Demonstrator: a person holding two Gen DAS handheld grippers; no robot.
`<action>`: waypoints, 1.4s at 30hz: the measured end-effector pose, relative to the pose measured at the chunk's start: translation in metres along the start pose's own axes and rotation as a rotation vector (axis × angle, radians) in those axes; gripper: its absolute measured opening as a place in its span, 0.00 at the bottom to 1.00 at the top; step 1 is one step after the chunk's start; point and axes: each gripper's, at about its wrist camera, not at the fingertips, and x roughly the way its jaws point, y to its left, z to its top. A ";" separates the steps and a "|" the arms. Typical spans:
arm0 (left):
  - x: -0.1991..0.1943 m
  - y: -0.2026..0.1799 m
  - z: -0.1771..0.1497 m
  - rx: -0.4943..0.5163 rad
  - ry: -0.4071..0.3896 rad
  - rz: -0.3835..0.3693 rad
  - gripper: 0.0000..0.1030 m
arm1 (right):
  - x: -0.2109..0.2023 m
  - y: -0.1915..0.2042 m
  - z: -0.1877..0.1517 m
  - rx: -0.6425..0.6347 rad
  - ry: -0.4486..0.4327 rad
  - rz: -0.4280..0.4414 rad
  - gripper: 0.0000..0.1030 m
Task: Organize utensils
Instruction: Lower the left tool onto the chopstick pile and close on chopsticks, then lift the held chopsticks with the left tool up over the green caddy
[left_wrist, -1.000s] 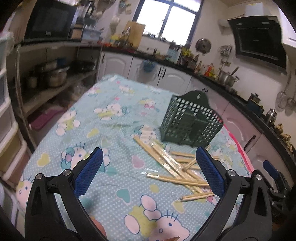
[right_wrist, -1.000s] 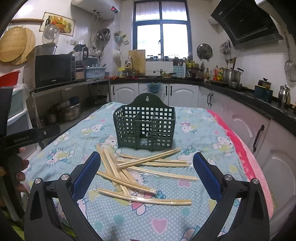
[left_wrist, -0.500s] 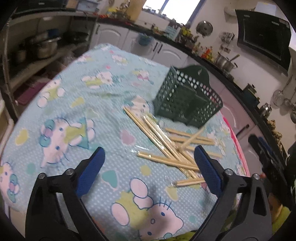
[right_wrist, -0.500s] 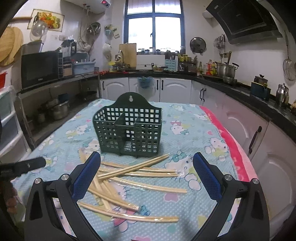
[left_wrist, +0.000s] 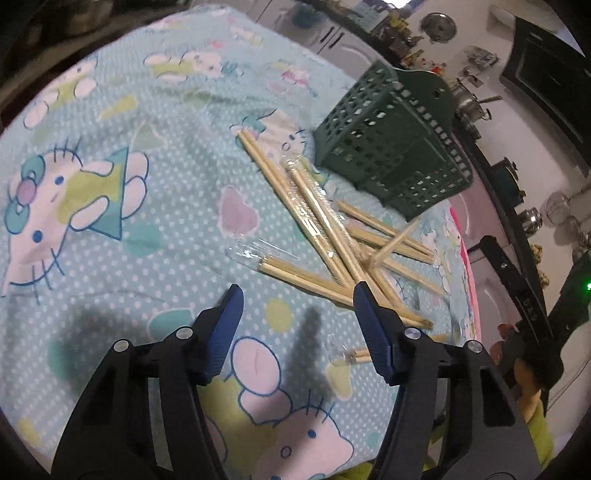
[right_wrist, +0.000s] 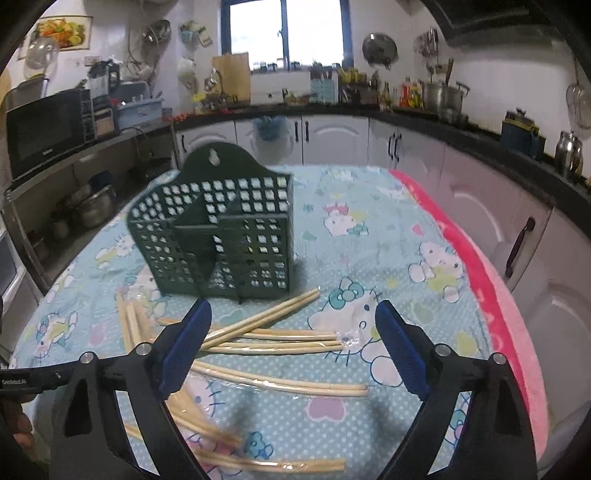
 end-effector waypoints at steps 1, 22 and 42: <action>0.002 0.002 0.002 -0.007 0.003 0.000 0.52 | 0.006 -0.003 0.001 0.014 0.017 0.004 0.79; 0.022 0.005 0.037 -0.016 0.001 0.101 0.33 | 0.099 -0.023 0.011 0.182 0.286 0.076 0.67; 0.026 0.024 0.050 -0.049 -0.002 0.086 0.05 | 0.127 -0.045 0.016 0.321 0.429 0.125 0.13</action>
